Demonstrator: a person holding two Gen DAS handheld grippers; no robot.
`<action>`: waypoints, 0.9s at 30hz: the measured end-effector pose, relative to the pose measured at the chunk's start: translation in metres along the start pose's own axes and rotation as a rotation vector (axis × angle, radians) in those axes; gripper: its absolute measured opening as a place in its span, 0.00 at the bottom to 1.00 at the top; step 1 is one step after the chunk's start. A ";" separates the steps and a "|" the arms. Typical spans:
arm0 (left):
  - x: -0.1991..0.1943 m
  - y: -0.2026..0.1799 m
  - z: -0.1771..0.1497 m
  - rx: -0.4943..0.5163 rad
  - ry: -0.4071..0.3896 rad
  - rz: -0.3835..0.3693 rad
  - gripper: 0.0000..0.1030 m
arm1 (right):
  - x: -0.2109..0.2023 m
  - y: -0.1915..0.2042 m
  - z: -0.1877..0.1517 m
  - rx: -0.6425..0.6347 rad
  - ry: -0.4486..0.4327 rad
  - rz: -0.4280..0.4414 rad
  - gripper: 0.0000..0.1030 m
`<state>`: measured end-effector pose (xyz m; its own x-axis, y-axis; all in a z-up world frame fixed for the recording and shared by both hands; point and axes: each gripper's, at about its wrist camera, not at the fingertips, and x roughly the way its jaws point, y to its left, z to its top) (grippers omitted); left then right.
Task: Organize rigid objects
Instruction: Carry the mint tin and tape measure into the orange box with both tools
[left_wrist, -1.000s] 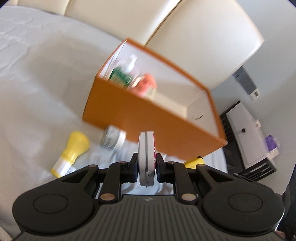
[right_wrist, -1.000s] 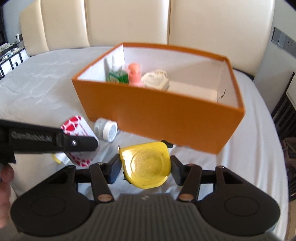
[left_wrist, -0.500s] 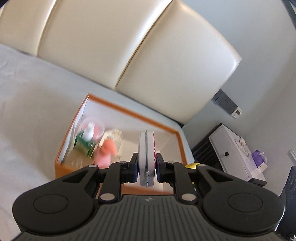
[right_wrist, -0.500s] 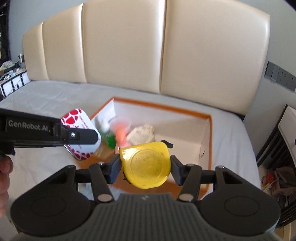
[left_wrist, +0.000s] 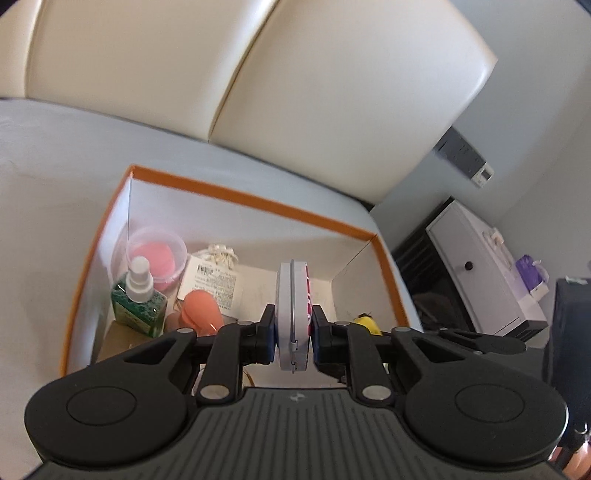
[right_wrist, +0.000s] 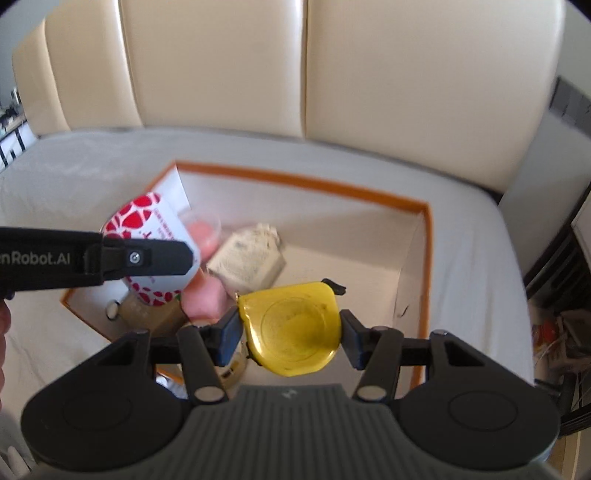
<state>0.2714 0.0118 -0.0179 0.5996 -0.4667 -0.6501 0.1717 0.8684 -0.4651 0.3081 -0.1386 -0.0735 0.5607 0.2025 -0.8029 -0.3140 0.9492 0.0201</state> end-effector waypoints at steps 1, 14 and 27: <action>0.006 0.001 0.000 0.001 0.012 0.004 0.19 | 0.008 0.000 0.002 -0.006 0.028 0.000 0.54; 0.039 0.033 0.022 -0.020 0.151 -0.018 0.19 | 0.075 -0.006 0.021 -0.057 0.243 0.051 0.54; 0.057 0.032 0.035 -0.019 0.195 -0.019 0.19 | 0.124 -0.003 0.041 -0.162 0.359 0.106 0.54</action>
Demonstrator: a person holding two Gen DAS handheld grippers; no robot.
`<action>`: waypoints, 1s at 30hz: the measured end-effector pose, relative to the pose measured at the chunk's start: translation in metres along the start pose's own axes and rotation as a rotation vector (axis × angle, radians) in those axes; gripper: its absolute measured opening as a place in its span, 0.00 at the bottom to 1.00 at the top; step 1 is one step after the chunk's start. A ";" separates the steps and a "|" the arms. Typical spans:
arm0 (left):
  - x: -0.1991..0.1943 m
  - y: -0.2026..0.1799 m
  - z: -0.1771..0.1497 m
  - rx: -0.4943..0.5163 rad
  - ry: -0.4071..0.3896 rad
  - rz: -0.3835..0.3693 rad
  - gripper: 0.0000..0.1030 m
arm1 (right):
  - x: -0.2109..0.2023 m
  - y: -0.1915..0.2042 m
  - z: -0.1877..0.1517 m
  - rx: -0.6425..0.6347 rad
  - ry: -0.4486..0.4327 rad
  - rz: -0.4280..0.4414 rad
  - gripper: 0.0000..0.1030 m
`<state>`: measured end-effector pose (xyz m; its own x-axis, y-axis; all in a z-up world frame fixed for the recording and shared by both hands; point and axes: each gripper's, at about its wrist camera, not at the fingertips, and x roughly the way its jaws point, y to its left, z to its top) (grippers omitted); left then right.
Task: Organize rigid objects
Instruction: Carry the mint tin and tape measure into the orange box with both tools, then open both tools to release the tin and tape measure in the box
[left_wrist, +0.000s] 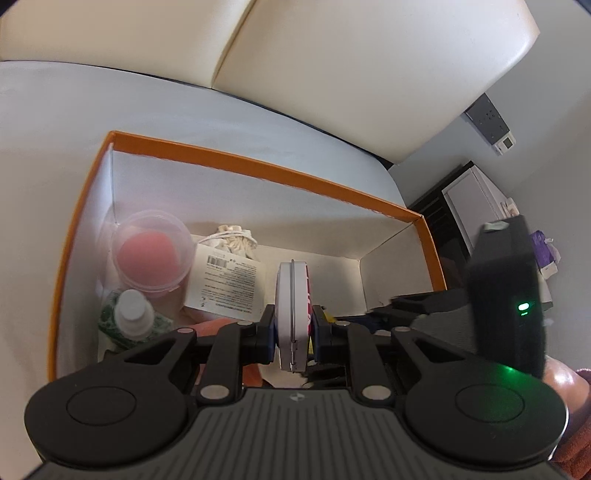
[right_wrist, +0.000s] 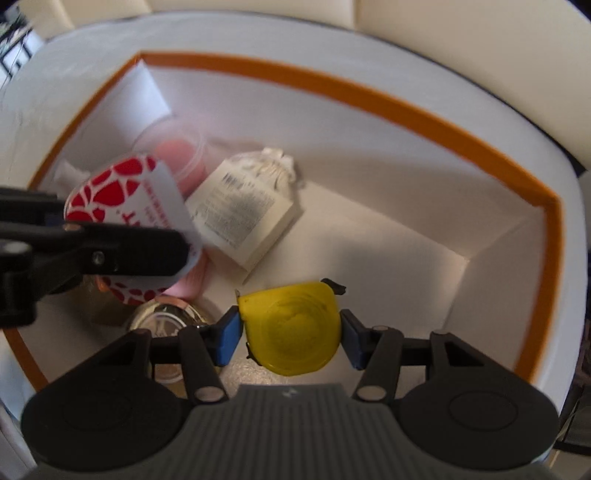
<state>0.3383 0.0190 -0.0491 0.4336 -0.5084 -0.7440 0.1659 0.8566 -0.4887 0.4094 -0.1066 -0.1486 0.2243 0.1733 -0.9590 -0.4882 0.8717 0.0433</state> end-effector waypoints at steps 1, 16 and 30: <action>0.002 -0.001 0.000 0.000 0.001 0.004 0.19 | 0.003 0.001 0.001 -0.009 0.008 0.001 0.54; 0.014 -0.009 0.002 0.027 0.021 0.054 0.19 | 0.010 0.002 0.001 0.012 0.013 0.044 0.54; 0.072 -0.048 0.025 0.194 0.132 0.119 0.19 | -0.030 -0.024 -0.021 -0.013 -0.084 0.003 0.54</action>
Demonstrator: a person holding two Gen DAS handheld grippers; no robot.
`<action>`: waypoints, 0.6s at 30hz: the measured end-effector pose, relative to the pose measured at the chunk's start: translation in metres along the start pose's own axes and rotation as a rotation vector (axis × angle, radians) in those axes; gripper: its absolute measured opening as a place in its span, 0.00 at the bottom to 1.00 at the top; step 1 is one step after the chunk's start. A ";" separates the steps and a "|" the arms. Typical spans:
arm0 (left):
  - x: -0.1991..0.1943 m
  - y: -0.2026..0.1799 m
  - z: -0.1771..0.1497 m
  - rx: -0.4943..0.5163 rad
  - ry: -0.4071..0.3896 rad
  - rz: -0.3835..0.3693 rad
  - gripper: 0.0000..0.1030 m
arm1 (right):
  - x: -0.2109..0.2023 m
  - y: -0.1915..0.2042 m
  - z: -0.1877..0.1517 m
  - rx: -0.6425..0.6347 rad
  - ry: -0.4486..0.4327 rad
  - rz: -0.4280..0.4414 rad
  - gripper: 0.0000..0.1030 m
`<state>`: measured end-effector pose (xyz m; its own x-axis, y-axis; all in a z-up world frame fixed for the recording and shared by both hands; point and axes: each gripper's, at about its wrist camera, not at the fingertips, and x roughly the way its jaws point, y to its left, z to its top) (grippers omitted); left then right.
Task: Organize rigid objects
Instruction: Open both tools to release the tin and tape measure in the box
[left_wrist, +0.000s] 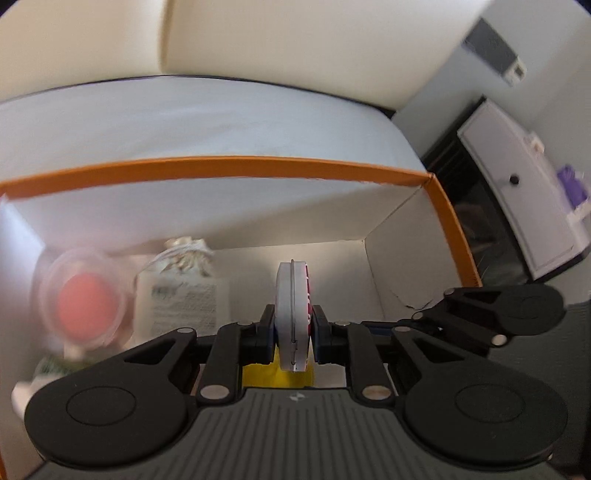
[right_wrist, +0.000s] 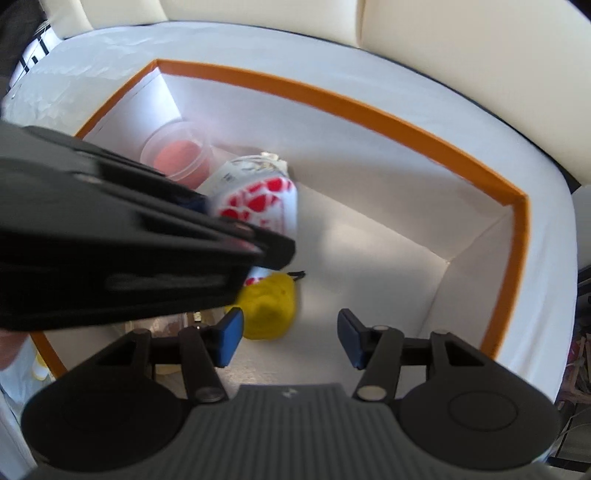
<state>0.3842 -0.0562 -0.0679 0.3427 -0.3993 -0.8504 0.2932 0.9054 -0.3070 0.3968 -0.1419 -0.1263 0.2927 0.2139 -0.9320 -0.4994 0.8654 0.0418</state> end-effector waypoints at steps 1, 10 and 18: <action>0.005 -0.003 0.002 0.013 0.007 0.007 0.19 | 0.001 -0.002 0.000 0.000 -0.002 -0.003 0.54; 0.039 0.001 0.013 0.001 0.054 -0.012 0.19 | 0.007 -0.008 0.001 -0.006 -0.015 -0.004 0.53; 0.034 0.008 0.009 -0.023 0.055 0.050 0.29 | 0.006 -0.010 -0.003 0.003 -0.025 -0.013 0.54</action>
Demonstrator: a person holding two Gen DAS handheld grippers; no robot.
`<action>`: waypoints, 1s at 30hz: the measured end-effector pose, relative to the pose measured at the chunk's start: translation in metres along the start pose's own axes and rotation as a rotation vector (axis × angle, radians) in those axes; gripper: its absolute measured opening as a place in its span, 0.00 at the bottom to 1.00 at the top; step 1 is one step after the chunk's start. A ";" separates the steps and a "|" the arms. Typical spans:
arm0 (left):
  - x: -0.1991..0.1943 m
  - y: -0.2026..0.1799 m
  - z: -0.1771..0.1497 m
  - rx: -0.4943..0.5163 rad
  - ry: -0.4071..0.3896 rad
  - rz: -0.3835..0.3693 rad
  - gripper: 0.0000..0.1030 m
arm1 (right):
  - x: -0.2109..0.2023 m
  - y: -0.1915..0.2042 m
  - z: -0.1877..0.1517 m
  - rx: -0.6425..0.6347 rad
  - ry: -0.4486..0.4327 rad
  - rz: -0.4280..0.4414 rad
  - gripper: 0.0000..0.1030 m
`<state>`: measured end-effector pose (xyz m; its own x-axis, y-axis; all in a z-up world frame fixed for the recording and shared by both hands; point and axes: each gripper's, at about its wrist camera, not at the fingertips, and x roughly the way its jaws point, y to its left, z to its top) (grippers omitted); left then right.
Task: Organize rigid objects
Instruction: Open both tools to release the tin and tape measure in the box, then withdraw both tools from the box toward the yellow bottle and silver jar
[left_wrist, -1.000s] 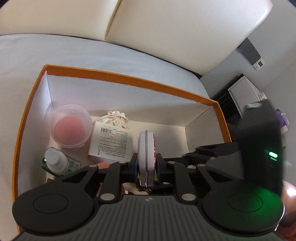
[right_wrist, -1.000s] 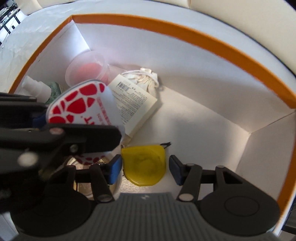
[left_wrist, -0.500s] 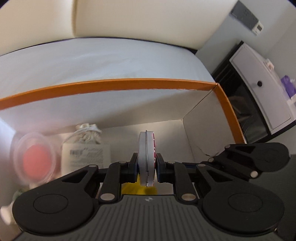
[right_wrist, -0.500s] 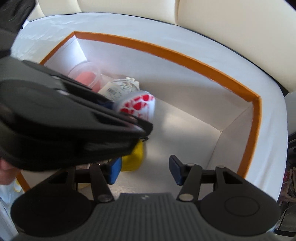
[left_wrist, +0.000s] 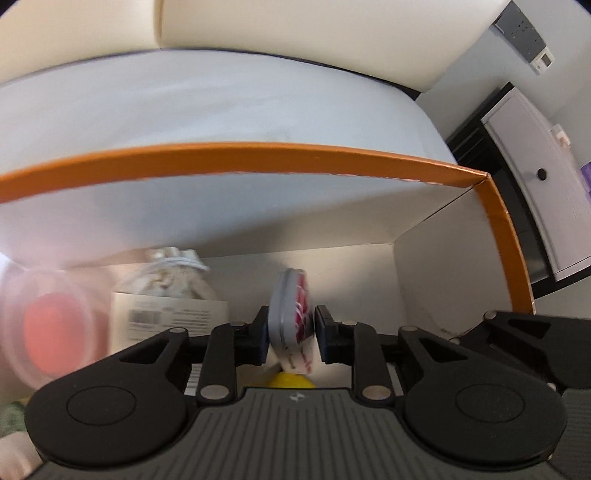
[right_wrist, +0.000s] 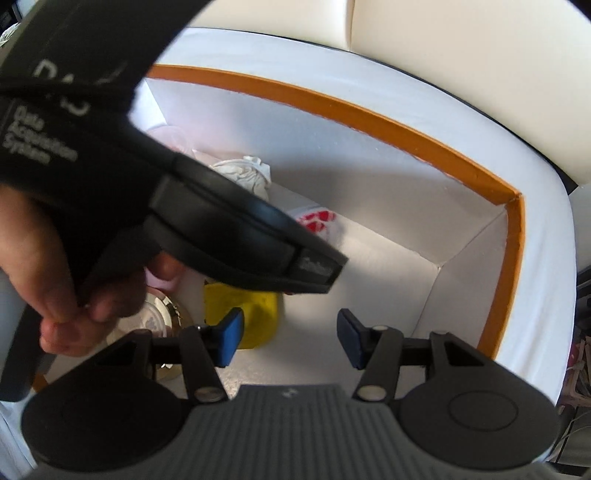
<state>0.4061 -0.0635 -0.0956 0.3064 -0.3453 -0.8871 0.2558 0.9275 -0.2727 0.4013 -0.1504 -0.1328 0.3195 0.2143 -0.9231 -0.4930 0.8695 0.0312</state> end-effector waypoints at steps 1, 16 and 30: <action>-0.003 0.000 0.000 0.012 -0.008 0.017 0.31 | -0.006 0.005 -0.006 0.001 -0.002 -0.004 0.53; -0.064 -0.011 -0.019 0.126 -0.104 0.135 0.40 | -0.026 0.021 -0.007 0.014 -0.011 -0.037 0.53; -0.182 -0.021 -0.093 0.229 -0.344 0.226 0.40 | -0.095 0.063 -0.039 0.037 -0.202 -0.092 0.54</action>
<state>0.2597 -0.0072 0.0370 0.6541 -0.2021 -0.7289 0.3318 0.9426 0.0364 0.3081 -0.1329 -0.0581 0.5195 0.2150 -0.8270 -0.4257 0.9043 -0.0323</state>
